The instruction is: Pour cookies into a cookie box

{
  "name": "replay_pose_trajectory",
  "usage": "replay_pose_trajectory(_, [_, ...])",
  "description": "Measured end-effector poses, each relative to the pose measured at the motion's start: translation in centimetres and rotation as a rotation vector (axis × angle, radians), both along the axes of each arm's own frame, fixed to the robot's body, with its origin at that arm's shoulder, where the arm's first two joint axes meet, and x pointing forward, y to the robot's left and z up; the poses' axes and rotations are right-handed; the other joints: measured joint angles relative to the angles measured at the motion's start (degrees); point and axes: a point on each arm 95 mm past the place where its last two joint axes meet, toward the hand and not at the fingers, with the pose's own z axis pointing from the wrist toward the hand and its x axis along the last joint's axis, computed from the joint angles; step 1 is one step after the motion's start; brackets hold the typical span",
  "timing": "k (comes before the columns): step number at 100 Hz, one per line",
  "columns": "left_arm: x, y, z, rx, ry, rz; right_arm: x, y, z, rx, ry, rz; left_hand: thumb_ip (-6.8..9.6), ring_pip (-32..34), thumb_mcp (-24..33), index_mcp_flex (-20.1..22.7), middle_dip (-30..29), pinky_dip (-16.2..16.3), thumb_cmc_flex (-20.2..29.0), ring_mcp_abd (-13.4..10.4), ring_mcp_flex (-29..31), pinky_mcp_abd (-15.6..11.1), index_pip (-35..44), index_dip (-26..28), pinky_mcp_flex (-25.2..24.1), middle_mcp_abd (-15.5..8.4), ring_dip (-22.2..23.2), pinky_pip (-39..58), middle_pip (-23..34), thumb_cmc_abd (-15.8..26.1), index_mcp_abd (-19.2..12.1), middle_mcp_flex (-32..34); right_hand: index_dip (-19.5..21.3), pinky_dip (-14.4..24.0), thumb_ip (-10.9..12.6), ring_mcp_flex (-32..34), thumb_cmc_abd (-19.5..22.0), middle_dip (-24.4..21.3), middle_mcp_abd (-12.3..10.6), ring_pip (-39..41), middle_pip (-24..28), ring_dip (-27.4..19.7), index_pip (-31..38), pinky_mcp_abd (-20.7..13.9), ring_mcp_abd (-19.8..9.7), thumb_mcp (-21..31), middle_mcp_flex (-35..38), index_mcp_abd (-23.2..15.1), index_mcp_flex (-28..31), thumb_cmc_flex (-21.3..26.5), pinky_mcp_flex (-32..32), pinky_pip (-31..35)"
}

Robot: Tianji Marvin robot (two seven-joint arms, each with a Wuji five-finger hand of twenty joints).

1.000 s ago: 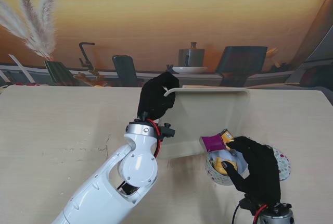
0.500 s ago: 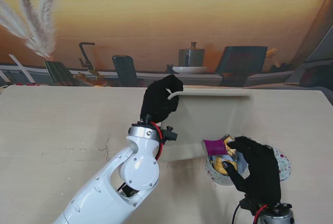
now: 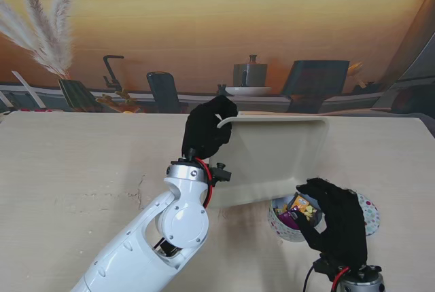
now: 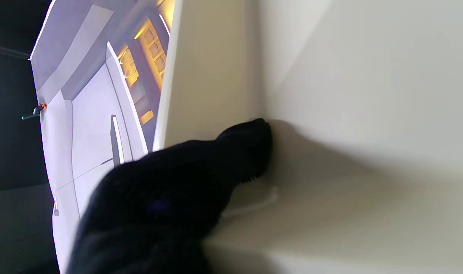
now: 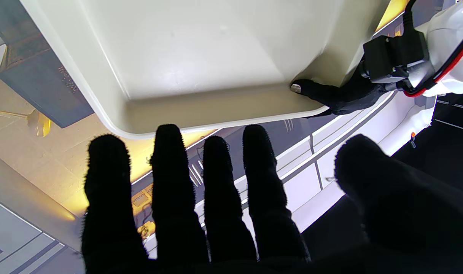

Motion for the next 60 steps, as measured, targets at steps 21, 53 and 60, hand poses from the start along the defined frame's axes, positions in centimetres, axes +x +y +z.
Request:
replay_pose_trajectory(21, [0.0,0.2,0.3,-0.010,-0.019,0.018,0.0,0.0,0.0,0.003,0.001,-0.002,0.00,0.0,0.0,0.0,0.0,0.0,0.0,0.0,0.0,0.0,0.0,0.0,0.2,0.0,0.0,0.0,0.0,0.0,0.0,0.0,0.0,-0.4,0.0,0.0,0.0,0.0,0.0,0.0,0.0,0.0,0.0,0.0,0.0,0.0,0.0,0.0,0.0,0.0,0.0,0.0])
replay_pose_trajectory(53, [0.6,1.4,1.1,-0.025,-0.047,0.062,0.1,0.0,-0.1,0.003,0.007,0.000,0.00,0.0,0.0,0.0,0.0,0.0,0.0,0.0,0.0,0.0,0.0,-0.1,0.2,0.0,0.0,0.0,0.0,0.0,0.0,0.0,0.0,-0.4,0.0,-0.1,0.0,0.0,0.0,0.0,0.0,0.0,0.0,0.0,0.0,0.0,0.0,0.0,0.0,0.0,0.0,0.0])
replay_pose_trajectory(60, [0.6,1.9,1.5,-0.032,-0.052,0.074,0.2,0.0,-0.1,0.003,0.007,0.000,0.00,0.1,0.0,0.0,0.0,0.0,0.0,0.0,0.0,0.0,0.0,-0.1,0.2,0.0,0.0,0.0,0.0,0.0,0.0,0.0,0.0,-0.4,0.0,-0.1,0.0,0.0,0.0,0.0,0.0,0.0,0.0,0.0,0.0,0.0,0.0,0.0,0.0,0.0,0.0,0.0])
